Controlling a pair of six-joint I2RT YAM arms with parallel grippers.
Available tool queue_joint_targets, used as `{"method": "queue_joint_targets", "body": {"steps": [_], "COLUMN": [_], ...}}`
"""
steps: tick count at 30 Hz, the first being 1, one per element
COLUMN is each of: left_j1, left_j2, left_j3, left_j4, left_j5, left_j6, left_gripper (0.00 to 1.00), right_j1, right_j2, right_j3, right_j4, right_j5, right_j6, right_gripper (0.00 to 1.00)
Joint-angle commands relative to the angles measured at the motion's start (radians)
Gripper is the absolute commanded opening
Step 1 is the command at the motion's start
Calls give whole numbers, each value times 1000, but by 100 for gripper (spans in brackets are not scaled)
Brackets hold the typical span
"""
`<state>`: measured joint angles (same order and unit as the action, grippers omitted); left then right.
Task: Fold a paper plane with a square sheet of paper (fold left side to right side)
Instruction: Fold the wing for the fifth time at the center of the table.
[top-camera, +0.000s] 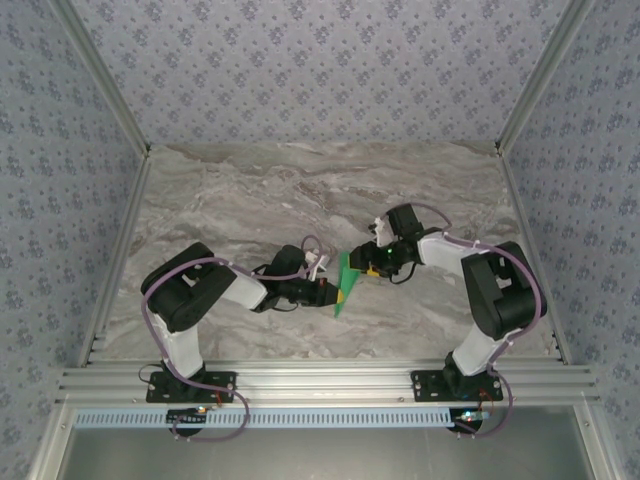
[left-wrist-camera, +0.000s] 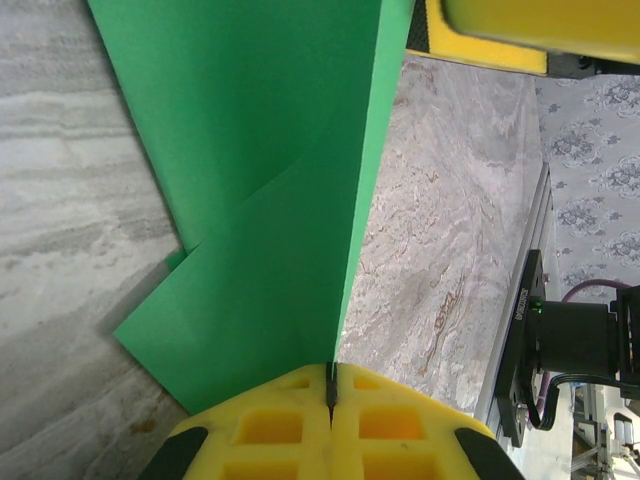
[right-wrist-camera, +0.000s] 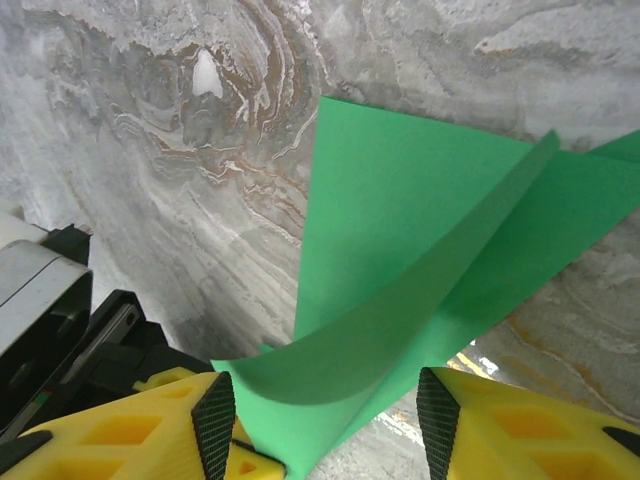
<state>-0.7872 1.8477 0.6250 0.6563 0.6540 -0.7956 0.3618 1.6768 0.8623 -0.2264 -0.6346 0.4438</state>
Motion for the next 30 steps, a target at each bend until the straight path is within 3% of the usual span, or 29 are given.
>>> {"method": "queue_joint_targets", "body": {"steps": [1,8,30], "left_j1": [4,5,5], "left_j2": [-1,3,-53], "left_j3": [-3,2,26], "left_j4": [34,29,-18], "left_j5": [9,8,7], "left_j6": [1,1,4], "left_gripper": [0,0,23], "right_j1": [12,30,42], "right_j2": [28,69,131], "right_j3": [33,71,117], "right_j4": [-58,-99,-167], "right_j5": [41,77,123], "right_j6": [-19,-21,-16], "right_gripper": [54,53,53]}}
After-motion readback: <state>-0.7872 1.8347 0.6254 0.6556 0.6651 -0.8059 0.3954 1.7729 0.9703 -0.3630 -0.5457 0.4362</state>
